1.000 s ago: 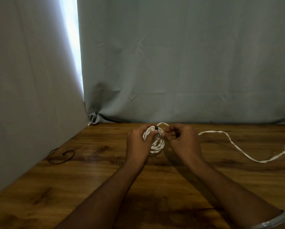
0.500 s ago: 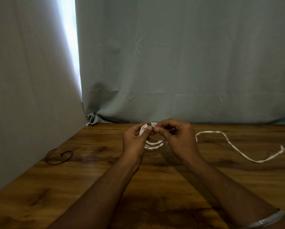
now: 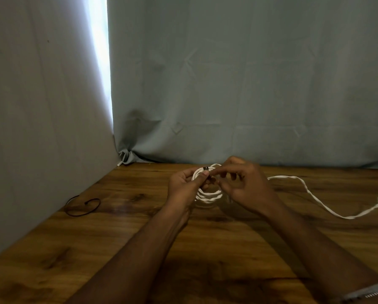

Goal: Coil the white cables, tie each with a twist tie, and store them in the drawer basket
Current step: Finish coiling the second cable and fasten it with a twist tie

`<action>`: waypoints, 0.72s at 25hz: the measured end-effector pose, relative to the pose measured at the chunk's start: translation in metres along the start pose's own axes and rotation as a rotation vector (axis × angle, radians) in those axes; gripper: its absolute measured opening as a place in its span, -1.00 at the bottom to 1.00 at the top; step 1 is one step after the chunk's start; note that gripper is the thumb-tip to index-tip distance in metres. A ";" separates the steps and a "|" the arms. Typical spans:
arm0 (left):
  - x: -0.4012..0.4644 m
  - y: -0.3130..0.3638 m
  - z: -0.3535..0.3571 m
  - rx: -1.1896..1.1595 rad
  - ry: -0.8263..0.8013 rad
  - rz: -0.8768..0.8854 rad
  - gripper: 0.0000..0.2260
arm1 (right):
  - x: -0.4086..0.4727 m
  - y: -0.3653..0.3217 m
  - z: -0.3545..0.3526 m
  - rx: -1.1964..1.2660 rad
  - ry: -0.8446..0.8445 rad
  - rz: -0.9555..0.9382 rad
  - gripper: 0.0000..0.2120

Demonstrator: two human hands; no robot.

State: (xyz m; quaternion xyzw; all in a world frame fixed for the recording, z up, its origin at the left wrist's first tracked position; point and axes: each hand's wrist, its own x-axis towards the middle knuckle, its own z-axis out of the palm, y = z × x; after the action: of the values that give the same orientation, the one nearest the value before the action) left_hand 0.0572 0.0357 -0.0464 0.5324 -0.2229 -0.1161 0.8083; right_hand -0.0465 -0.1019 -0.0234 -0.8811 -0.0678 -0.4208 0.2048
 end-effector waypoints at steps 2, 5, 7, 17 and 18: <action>0.000 -0.001 -0.001 0.014 -0.029 -0.010 -0.84 | 0.000 0.003 0.001 -0.103 -0.064 -0.034 -0.76; 0.001 0.000 0.000 0.001 -0.034 0.008 -0.87 | 0.000 0.004 0.004 0.039 -0.013 0.039 -0.87; 0.000 -0.001 0.002 0.004 -0.028 0.042 -0.90 | 0.001 0.001 0.009 0.223 0.050 0.155 -0.86; -0.003 -0.012 0.008 0.118 -0.026 0.284 -0.84 | 0.003 -0.007 0.022 0.348 0.427 0.462 -0.89; -0.003 -0.013 0.008 0.143 -0.032 0.304 -0.84 | 0.002 -0.008 0.021 0.296 0.431 0.448 -0.90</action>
State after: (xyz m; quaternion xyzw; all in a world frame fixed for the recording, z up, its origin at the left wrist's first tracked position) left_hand 0.0513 0.0252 -0.0566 0.5467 -0.3216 0.0153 0.7730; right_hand -0.0327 -0.0859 -0.0315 -0.7258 0.1118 -0.5274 0.4274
